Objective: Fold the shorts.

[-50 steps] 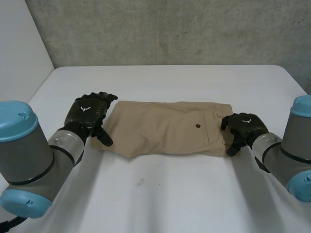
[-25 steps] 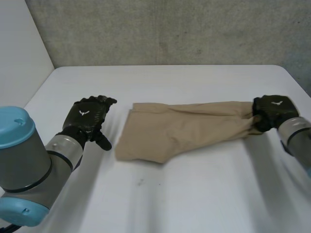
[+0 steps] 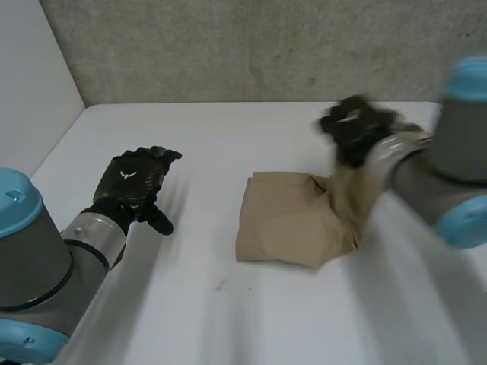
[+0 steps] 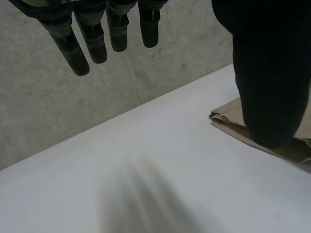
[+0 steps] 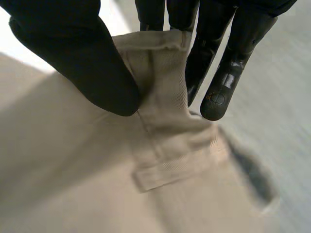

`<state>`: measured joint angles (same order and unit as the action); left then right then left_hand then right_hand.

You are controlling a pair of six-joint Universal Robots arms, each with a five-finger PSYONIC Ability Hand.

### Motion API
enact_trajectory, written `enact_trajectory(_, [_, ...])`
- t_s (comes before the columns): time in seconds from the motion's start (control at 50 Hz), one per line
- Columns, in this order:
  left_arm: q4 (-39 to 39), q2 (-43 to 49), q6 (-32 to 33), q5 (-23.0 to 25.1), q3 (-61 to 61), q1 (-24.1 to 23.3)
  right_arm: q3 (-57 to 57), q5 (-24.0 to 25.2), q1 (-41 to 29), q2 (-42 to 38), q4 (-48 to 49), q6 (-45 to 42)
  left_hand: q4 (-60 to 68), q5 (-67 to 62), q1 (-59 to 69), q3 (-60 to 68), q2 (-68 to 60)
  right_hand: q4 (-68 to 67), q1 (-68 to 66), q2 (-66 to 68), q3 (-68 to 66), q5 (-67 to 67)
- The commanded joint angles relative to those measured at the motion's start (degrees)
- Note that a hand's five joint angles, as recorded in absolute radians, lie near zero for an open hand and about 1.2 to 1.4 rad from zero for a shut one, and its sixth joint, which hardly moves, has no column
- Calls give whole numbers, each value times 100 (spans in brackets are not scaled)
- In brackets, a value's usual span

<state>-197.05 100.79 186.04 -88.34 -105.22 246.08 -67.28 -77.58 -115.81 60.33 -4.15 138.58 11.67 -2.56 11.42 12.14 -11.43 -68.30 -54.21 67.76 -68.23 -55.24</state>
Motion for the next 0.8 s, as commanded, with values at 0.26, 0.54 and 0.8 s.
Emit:
enact_trajectory(0.26, [-70,28,47,36,273,-33,-4,973,-1058,-172,115,290,-167,256,-142,-214,143,5831,4421,-5776,5823,5524])
enact_trajectory(0.54, [35,1249,-58,-8,2320,-1061,-373,167,41,621,64,3210,-28,117,-3,-75,4,5831,4421,-5776,5823,5524])
enact_trajectory(0.8, [1001,3463,-305,-182,4106,-1554,-31,-266,164,-671,-500,3017,191,-102,216,143,-215,5831,4421,-5776,5823,5524])
